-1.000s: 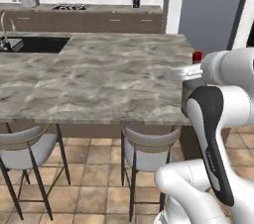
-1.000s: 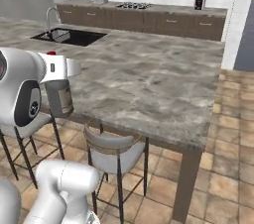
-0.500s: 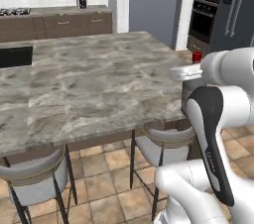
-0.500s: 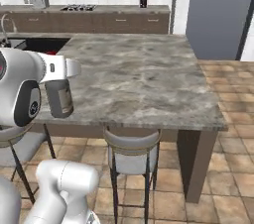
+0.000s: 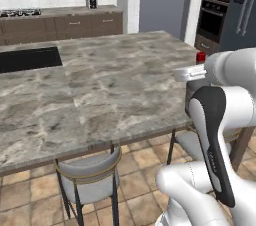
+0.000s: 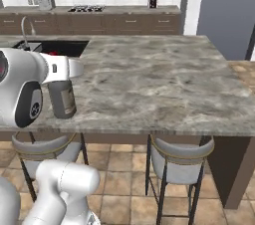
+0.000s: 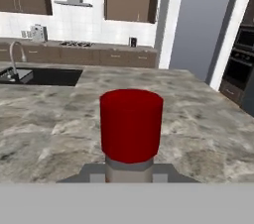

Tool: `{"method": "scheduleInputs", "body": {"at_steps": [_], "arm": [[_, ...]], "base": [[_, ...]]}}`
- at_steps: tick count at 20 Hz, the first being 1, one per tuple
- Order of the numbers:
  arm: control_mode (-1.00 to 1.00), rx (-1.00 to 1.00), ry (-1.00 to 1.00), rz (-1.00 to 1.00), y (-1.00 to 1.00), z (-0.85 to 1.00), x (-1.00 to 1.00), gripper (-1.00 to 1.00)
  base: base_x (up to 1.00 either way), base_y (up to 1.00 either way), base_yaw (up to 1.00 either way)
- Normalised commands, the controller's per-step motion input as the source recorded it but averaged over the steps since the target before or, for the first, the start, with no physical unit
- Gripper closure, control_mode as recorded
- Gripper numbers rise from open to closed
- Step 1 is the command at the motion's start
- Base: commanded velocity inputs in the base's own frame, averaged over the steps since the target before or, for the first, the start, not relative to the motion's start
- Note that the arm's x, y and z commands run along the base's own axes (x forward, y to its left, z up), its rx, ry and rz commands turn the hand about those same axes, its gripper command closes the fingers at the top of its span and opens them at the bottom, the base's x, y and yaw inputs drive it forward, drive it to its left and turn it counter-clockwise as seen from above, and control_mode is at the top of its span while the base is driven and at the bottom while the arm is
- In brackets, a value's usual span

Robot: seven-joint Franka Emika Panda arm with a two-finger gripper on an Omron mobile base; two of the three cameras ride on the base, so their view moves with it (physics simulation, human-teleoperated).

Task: Get the candle and the liquor from the cabinet and move them to the dining counter.

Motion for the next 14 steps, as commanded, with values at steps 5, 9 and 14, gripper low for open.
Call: {"method": "scheduleInputs", "body": {"at_steps": [5, 9, 14], "arm": [[1.0, 0.0, 0.0, 0.0, 0.0, 0.0, 0.0, 1.0], [1.0, 0.0, 0.0, 0.0, 0.0, 0.0, 0.0, 1.0], [-1.0, 0.0, 0.0, 0.0, 0.0, -0.01, 0.18, 1.0]], "base": [[0.25, 0.27, 0.32], [0.32, 0.13, 0.18], [0.05, 0.0, 0.0]]}}
